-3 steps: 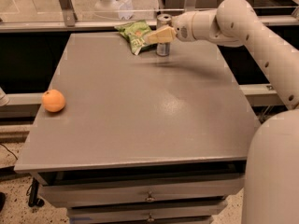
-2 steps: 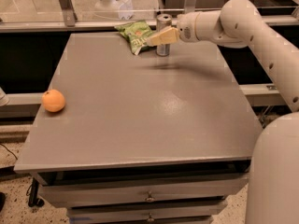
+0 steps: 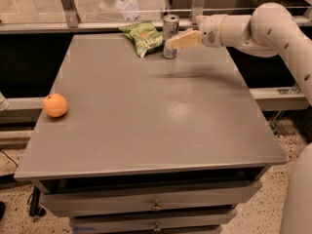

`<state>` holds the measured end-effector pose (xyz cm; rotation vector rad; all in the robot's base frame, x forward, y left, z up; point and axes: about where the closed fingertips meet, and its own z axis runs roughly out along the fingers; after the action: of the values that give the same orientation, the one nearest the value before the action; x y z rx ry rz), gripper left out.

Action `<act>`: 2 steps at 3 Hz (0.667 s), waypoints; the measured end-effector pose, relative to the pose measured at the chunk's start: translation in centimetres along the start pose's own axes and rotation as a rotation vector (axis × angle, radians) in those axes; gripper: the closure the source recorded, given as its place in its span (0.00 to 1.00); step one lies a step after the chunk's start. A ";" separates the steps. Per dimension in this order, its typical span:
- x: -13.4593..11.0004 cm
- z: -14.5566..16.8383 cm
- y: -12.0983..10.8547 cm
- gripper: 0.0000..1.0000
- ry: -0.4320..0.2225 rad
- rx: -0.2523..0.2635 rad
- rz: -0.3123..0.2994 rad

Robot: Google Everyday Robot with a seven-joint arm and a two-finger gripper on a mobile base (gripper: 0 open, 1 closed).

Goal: Move redbull can near green jalapeno chip bag

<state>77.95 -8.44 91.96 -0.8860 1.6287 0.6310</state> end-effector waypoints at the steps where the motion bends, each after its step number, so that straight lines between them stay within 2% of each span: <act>1: 0.3 -4.1 0.0 0.00 -0.065 -0.014 0.002; 2: 0.7 -10.2 -0.5 0.00 -0.136 -0.048 -0.021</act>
Offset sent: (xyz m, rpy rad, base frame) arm -0.0911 -0.1604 0.0315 0.1573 -0.1533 0.0808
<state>72.48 -16.88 93.66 -0.8749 1.4864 0.7037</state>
